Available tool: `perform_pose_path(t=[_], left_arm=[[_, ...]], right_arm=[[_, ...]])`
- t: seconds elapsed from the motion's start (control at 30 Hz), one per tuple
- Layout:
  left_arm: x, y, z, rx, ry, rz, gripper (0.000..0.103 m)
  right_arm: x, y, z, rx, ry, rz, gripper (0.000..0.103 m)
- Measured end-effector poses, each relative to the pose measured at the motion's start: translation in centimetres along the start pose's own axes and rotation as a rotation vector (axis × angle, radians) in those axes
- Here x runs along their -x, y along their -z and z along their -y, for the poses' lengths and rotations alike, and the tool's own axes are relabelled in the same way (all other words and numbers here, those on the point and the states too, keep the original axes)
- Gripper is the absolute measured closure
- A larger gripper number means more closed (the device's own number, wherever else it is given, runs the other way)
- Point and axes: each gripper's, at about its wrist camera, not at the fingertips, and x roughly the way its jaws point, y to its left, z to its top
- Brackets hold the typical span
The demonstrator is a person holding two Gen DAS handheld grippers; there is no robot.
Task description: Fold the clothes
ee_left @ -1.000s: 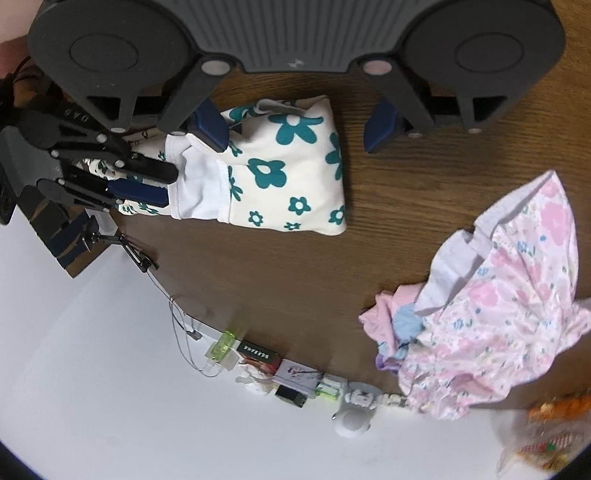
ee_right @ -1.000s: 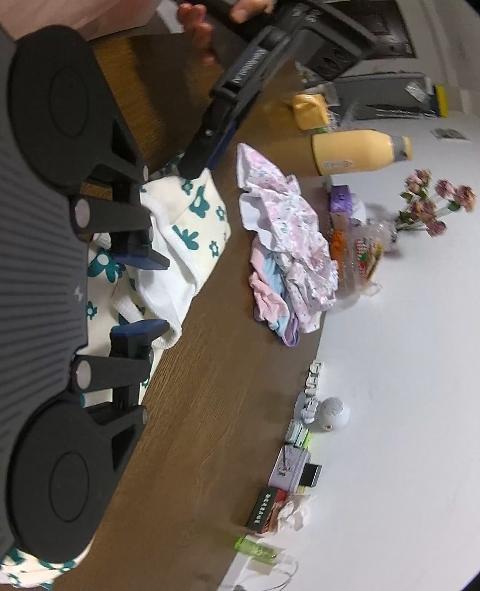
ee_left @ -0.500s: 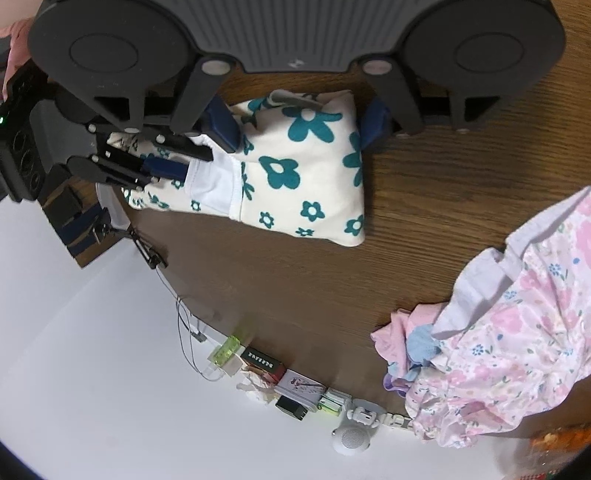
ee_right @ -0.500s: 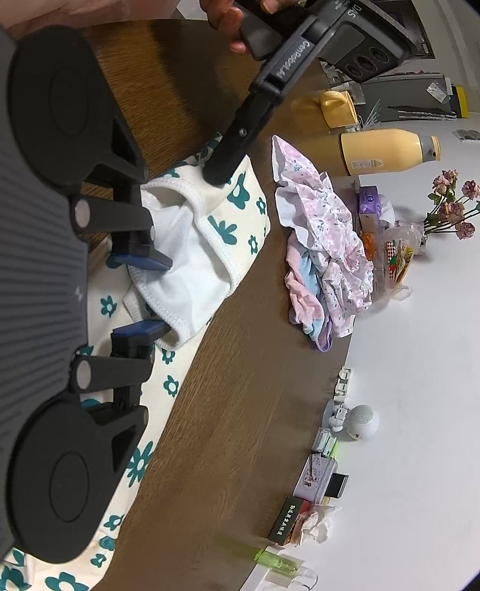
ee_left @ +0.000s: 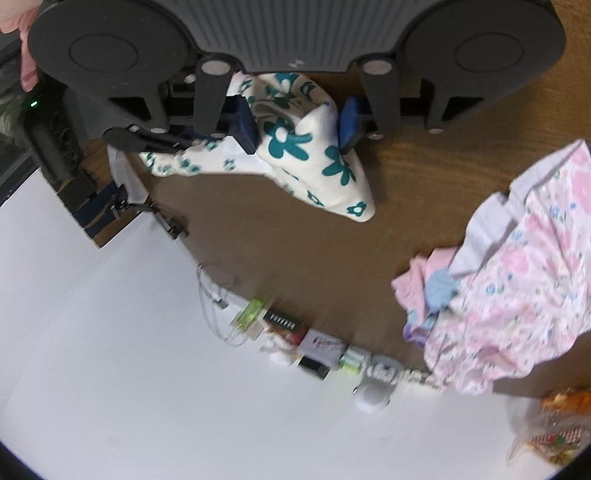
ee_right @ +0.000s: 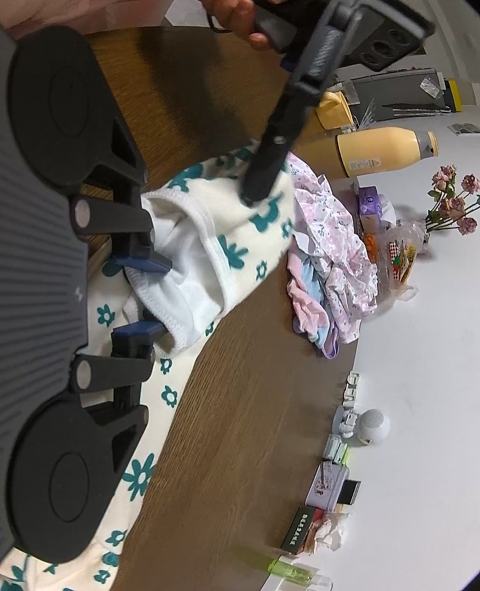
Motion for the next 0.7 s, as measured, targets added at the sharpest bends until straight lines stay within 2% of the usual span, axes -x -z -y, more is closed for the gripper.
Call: perform_pose_path(t=[0.1,0.27,0.4,0.53,0.7], left_arm=[[-0.1,-0.1,0.1,0.027,0.007,0.008,0.039],[-1.1,0.8,-1.0,0.069,-0.047,-0.017,0.036],[-1.8,1.4,-2.3,0.146,-0.046,-0.025,0.036],[-2.5,1.8,-2.5,0.173,-0.058,-0.033,0.040],[-2.3,1.8,-1.9,0.129,-0.083,0.000,0.058]], right_arm=[[-0.3,-0.2,-0.3,-0.004,-0.006,0.000,0.074],[-0.4,-0.2,-0.3,-0.016,-0.006,0.006,0.074],[-0.4,-0.1,-0.3,-0.020,-0.006,0.010,0.074],[-0.5,-0.2,-0.4,-0.022,-0.003,0.011,0.074],[-0.4,-0.2,-0.5,-0.023,0.000,0.014,0.074]])
